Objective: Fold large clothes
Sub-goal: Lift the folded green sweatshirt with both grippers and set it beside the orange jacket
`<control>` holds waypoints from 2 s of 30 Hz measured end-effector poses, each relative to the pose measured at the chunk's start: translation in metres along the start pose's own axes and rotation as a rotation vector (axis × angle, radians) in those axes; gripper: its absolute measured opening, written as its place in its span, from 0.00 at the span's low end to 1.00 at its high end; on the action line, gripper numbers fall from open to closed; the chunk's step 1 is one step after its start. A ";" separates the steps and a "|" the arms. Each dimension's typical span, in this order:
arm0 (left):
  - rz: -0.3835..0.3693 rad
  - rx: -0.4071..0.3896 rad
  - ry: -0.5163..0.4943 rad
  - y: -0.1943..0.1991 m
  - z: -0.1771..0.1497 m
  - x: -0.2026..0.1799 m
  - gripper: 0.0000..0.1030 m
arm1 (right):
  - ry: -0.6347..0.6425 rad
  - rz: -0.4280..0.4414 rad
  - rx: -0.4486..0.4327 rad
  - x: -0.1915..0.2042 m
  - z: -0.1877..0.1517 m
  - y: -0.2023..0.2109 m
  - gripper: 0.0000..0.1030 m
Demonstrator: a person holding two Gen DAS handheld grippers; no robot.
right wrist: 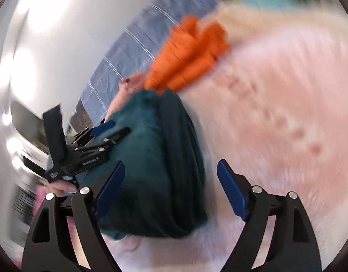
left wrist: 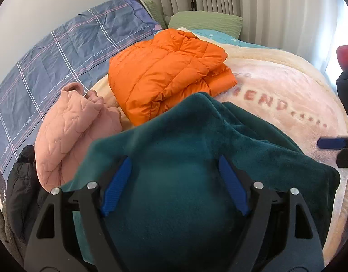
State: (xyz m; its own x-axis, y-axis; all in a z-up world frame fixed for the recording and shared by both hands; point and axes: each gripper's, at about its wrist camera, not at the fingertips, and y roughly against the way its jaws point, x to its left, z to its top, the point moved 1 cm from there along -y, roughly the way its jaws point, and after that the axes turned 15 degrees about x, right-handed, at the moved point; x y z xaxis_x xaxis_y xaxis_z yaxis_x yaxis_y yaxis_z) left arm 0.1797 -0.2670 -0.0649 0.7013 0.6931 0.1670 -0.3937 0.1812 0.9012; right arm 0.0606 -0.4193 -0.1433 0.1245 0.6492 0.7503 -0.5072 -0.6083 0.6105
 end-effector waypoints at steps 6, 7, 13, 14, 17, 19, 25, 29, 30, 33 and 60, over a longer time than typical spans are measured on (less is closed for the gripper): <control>-0.001 -0.022 0.005 0.004 -0.001 0.002 0.79 | 0.006 0.060 0.256 0.004 -0.006 -0.057 0.97; -0.001 -0.026 0.008 0.007 -0.003 0.001 0.79 | 0.012 0.059 0.261 0.008 -0.004 -0.061 0.99; -0.018 -0.136 0.098 0.038 -0.018 0.019 0.84 | 0.010 0.102 0.222 0.015 0.002 -0.067 0.79; -0.060 -0.184 0.152 0.051 -0.030 0.032 0.92 | 0.018 0.099 0.210 0.015 0.000 -0.064 0.73; -0.134 -0.238 0.288 0.061 -0.066 0.073 0.98 | 0.026 0.110 0.199 0.011 -0.004 -0.063 0.71; -0.134 -0.188 0.387 0.049 -0.085 0.100 0.98 | 0.033 0.105 0.199 0.012 -0.001 -0.062 0.71; -0.614 -0.140 0.723 -0.011 -0.126 0.153 0.98 | 0.039 0.090 0.201 0.013 0.004 -0.070 0.78; -0.742 -0.161 0.758 -0.039 -0.118 0.151 0.98 | 0.031 0.092 0.199 0.014 0.009 -0.077 0.86; -0.739 -0.163 0.759 -0.039 -0.114 0.150 0.98 | 0.034 0.093 0.197 0.016 0.011 -0.079 0.84; -0.675 -0.179 0.730 -0.028 -0.104 0.140 0.88 | 0.078 0.108 0.157 0.031 0.008 -0.067 0.55; -0.171 -0.213 0.071 -0.061 0.278 -0.073 0.79 | -0.184 -0.387 -0.357 -0.136 0.201 0.049 0.56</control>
State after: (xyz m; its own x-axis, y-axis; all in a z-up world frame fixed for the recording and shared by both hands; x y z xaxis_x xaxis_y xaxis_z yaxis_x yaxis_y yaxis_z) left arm 0.3185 -0.5227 -0.0209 0.7276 0.6858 -0.0157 -0.3944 0.4370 0.8084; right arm 0.1900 -0.6291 -0.1645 0.4895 0.6847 0.5399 -0.6486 -0.1279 0.7503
